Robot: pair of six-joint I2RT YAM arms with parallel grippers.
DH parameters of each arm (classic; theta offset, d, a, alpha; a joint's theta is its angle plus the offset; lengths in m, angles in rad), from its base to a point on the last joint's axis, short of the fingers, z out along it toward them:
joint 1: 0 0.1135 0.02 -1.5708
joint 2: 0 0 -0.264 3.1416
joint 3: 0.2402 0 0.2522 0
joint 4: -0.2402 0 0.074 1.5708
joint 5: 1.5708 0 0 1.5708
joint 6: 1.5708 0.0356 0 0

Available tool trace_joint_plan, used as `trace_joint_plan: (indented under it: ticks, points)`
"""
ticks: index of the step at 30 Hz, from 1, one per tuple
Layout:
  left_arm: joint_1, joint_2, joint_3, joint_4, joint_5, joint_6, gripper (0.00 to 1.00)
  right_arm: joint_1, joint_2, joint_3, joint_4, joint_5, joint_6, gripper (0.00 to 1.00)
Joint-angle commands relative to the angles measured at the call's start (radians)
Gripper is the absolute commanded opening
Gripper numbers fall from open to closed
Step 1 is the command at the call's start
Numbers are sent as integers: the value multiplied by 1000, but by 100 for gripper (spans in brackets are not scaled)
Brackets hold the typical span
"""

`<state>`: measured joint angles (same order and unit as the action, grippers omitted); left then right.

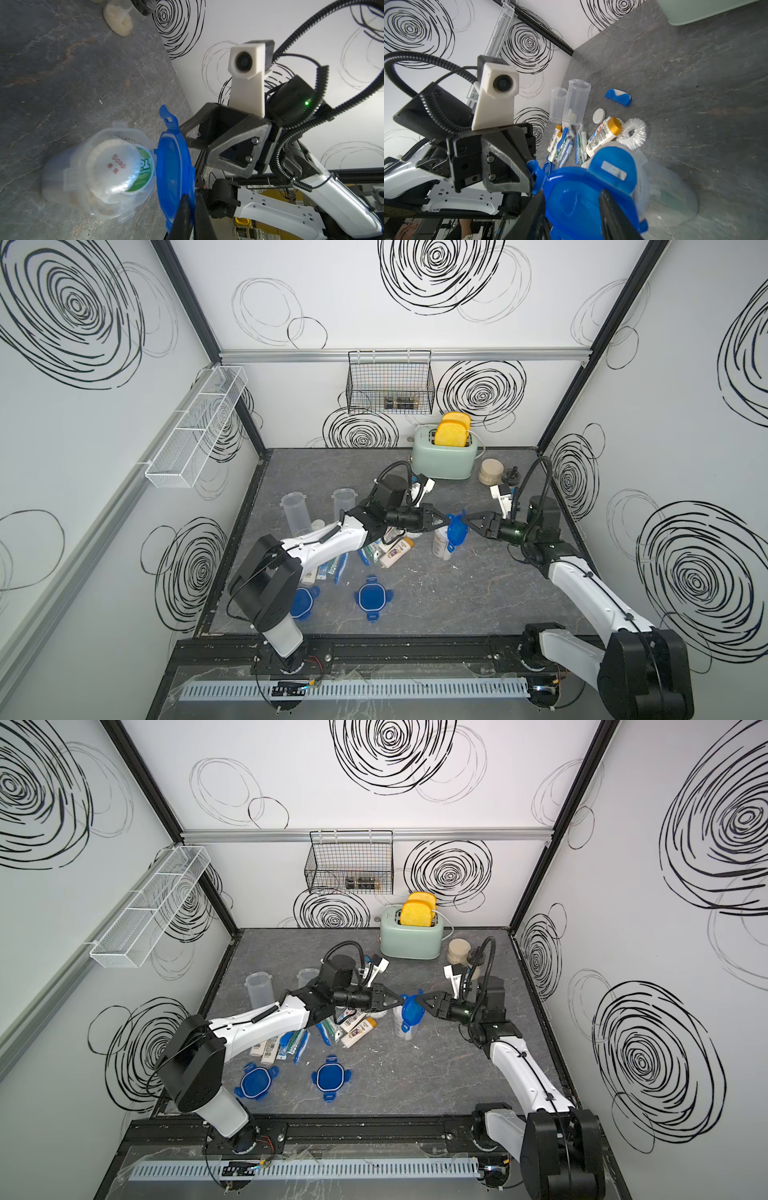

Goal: Take out toiletry kits
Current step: Open the lid of the container, then place the lid at the center of the board.

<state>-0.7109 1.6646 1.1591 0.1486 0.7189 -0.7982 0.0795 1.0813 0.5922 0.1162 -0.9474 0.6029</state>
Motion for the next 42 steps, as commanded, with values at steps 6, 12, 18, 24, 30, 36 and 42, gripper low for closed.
trace_joint_plan:
  ticks: [6, 12, 18, 24, 30, 36, 42]
  points:
    - [-70, -2, 117, -171, -59, 171, 0, -59, -19, -18, -3, 24, -11, 46]
    - [-171, -23, 159, -351, -196, 312, 0, -105, -33, -30, -6, 41, -17, 46]
    - [-299, -80, 59, -390, -431, 352, 0, -139, -64, -58, 2, 61, -18, 48]
    - [-462, -83, -32, -372, -665, 400, 0, -142, -94, -83, -9, 76, -31, 50]
    - [-578, -1, -7, -423, -903, 448, 0, -144, -104, -88, -21, 71, -39, 50]
    - [-616, 90, 8, -427, -990, 484, 2, -148, -114, -85, -46, 96, -60, 51]
    - [-643, 139, 22, -425, -1019, 501, 9, -150, -124, -96, -61, 104, -72, 52]
